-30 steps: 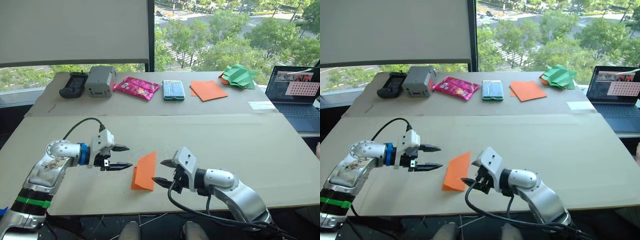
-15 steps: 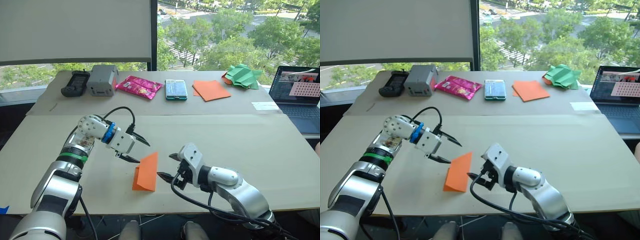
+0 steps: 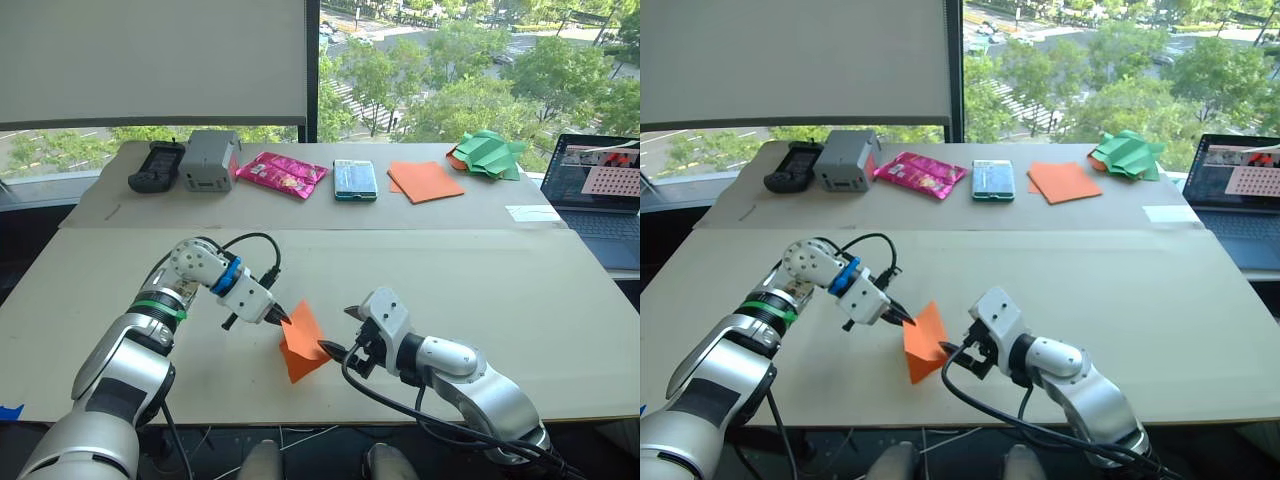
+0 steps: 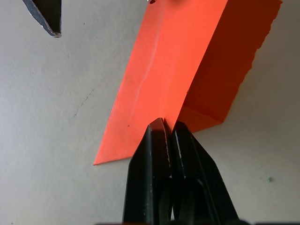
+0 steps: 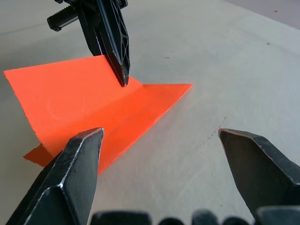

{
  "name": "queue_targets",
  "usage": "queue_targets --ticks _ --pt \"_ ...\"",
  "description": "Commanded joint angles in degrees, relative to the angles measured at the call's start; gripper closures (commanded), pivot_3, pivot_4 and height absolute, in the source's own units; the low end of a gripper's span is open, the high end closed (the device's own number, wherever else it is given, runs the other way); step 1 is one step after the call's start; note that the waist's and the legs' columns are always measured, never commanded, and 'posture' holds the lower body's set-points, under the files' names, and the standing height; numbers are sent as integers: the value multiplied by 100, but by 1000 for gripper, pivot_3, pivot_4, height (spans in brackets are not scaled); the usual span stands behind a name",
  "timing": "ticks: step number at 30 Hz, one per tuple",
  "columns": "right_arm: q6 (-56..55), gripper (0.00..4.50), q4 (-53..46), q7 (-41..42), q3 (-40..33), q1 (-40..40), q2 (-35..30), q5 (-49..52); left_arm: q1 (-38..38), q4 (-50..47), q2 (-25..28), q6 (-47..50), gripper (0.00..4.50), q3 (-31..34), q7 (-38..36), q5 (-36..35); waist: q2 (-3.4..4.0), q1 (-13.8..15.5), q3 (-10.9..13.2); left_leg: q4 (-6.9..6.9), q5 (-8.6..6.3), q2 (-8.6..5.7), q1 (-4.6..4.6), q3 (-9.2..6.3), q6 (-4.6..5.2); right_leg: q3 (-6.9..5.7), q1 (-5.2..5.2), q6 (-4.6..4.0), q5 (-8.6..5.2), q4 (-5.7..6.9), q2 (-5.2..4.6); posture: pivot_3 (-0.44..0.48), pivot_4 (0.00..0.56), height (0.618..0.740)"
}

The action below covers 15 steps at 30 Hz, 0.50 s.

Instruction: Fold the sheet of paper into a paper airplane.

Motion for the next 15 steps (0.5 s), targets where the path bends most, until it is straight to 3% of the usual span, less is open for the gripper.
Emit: queue_targets --ticks 1,4,9,15 --pt "-158 147 -74 -69 -203 -172 -5 -1 24 -184 112 49 4481 235 172 102 0 -2 0 0 0 0 0 0 0 0 0 0 0 1 0 0 150 706" --pt "-226 147 -8 -113 -615 -303 -127 -3 259 -657 296 770 4481 432 700 316 2 -11 0 0 1 0 1 0 2 0 -1 2 2 4 0 0 150 706" --pt "-168 147 -121 33 -1524 -544 -272 426 1285 -3339 884 4109 4481 917 1372 159 5 -59 1 -2 1 0 7 0 2 4 1 5 4 15 1 0 150 706" --pt "-287 147 4 173 -1597 -579 -349 544 2210 -5783 1248 7231 4481 1204 2245 426 7 -79 2 -7 1 2 23 -1 2 4 3 -11 -7 58 1 0 150 706"
